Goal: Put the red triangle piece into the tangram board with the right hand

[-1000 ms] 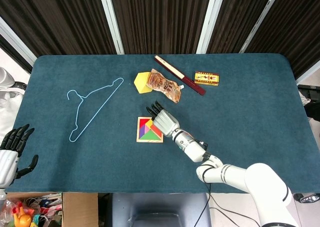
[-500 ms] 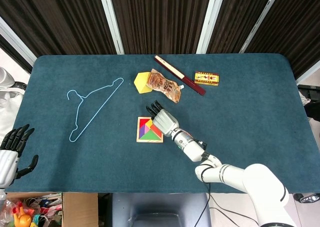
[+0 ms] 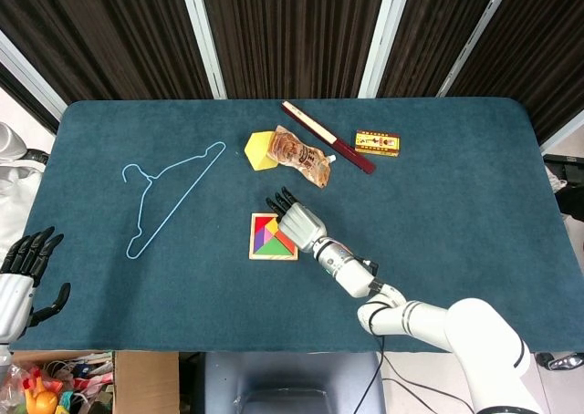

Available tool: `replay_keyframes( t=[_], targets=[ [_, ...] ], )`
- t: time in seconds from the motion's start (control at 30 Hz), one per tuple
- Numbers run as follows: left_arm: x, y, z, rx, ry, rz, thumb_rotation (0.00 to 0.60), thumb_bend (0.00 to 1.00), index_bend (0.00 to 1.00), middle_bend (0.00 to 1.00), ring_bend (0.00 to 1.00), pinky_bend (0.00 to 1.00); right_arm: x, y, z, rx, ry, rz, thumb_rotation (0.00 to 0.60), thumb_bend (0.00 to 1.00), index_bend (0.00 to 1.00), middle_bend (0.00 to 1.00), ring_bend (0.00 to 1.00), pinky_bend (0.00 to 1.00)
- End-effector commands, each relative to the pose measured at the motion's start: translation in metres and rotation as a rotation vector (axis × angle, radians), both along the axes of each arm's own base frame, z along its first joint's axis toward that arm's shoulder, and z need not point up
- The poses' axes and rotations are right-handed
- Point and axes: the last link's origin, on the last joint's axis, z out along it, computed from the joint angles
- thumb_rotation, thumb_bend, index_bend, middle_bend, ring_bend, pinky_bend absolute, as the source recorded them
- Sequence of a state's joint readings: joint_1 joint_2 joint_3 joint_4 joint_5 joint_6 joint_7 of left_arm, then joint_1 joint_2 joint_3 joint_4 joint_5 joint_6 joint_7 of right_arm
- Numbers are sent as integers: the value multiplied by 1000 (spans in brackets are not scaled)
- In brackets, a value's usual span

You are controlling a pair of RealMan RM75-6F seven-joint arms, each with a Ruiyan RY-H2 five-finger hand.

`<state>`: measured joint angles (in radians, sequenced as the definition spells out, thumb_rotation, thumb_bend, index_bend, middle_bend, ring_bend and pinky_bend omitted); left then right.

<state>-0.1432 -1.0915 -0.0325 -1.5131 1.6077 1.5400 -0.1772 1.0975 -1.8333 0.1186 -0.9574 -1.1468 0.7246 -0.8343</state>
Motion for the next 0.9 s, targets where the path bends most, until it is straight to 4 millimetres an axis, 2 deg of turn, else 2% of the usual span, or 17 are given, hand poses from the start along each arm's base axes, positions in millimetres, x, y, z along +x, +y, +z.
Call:
replay_keyframes(
  t=[0.03, 0.4, 0.5, 0.6, 0.67, 0.77, 0.83, 0.9],
  targets=[
    [0, -2, 0, 0, 1, -1, 600, 462, 0, 0, 0, 74, 0, 1, 0, -1, 2, 3, 600, 541, 488, 75, 0, 0],
    [1, -1, 0, 2, -1, -5, 600, 461, 0, 0, 0, 74, 1, 3, 5, -13, -17, 11, 600, 542, 464, 74, 0, 0],
    [0, -1, 1, 4, -2, -3, 600, 462, 0, 0, 0, 74, 5, 6, 19, -31, -102, 5, 600, 541, 325, 61, 0, 0],
    [-1, -3, 3, 7, -4, -2, 600, 463, 0, 0, 0, 74, -4, 20, 51, -56, -253, -12, 600, 541, 181, 29, 0, 0],
    [-1, -4, 4, 11, -4, -2, 600, 463, 0, 0, 0, 74, -27, 38, 83, -88, -352, -52, 600, 536, 107, 11, 0, 0],
    [-2, -6, 4, 16, 2, 0, 600, 463, 0, 0, 0, 74, -78, 75, 131, -159, -414, -194, 600, 414, 8, 0, 0, 0],
    [-1, -6, 2, 20, 11, 3, 600, 462, 0, 0, 0, 74, -112, 108, 165, -231, -437, -330, 600, 324, 0, 0, 0, 0],
    [-1, -5, 1, 32, 22, 7, 600, 463, 0, 0, 0, 73, -139, 135, 190, -302, -461, -430, 600, 307, 0, 0, 0, 0]
  ],
)
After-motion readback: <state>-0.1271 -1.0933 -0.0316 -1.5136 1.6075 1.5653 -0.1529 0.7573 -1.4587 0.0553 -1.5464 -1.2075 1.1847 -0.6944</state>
